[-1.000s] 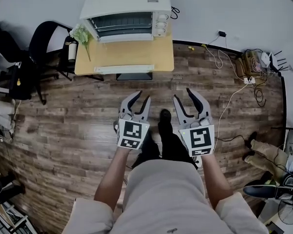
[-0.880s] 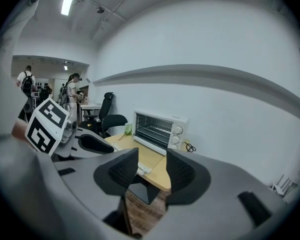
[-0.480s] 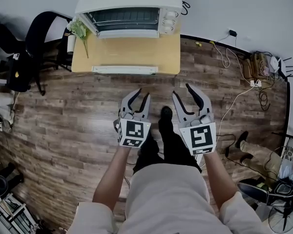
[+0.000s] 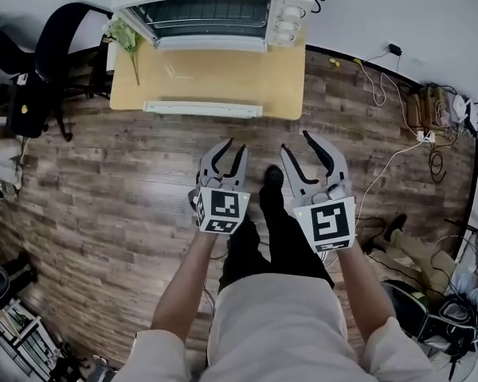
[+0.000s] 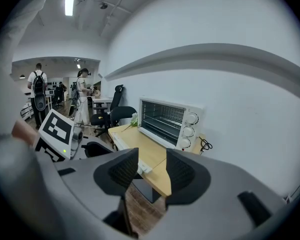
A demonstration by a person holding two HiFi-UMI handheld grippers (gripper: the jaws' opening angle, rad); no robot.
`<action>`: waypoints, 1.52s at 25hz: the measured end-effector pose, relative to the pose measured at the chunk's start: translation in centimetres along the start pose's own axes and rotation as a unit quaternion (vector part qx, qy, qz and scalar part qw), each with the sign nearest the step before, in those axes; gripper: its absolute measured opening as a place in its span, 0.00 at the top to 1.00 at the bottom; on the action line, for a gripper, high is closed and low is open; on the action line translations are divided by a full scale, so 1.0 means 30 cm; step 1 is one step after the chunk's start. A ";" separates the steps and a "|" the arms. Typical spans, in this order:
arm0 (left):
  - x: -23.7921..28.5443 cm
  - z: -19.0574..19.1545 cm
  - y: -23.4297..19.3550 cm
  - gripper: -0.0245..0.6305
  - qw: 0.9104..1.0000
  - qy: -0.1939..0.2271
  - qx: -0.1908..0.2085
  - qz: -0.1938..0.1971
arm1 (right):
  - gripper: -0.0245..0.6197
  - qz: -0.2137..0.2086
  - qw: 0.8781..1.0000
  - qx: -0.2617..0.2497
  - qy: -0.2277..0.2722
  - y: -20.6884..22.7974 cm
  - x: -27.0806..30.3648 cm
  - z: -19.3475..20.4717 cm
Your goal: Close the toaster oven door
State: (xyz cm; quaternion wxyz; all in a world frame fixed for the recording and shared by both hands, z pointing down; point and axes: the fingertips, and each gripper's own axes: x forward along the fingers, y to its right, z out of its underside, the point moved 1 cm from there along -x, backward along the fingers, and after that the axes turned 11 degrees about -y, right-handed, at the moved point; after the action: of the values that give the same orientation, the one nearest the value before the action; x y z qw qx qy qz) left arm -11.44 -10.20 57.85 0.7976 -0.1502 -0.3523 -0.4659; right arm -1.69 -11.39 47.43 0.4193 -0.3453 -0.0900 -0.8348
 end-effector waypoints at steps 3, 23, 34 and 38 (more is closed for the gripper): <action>0.049 0.015 -0.002 0.83 1.000 -0.008 0.009 -0.007 | 0.71 -0.008 1.000 -0.006 -0.002 0.014 0.032 0.002; 0.350 0.115 -0.046 0.81 0.995 -0.027 0.072 -0.059 | 0.71 -0.031 0.999 0.013 -0.030 0.067 0.228 0.119; 0.402 0.125 -0.057 0.81 0.977 -0.012 0.185 -0.108 | 0.71 -0.028 0.999 0.022 -0.036 0.065 0.265 0.130; 0.423 0.120 -0.043 0.81 0.963 -0.008 0.241 -0.121 | 0.71 -0.031 0.998 0.028 -0.037 0.066 0.273 0.134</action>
State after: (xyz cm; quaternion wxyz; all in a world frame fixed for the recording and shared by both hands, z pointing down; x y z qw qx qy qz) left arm -10.03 -16.91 69.18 0.7450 0.0860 -0.4763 -0.4590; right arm -1.52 -16.08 55.49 0.3995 -0.3614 -0.1395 -0.8309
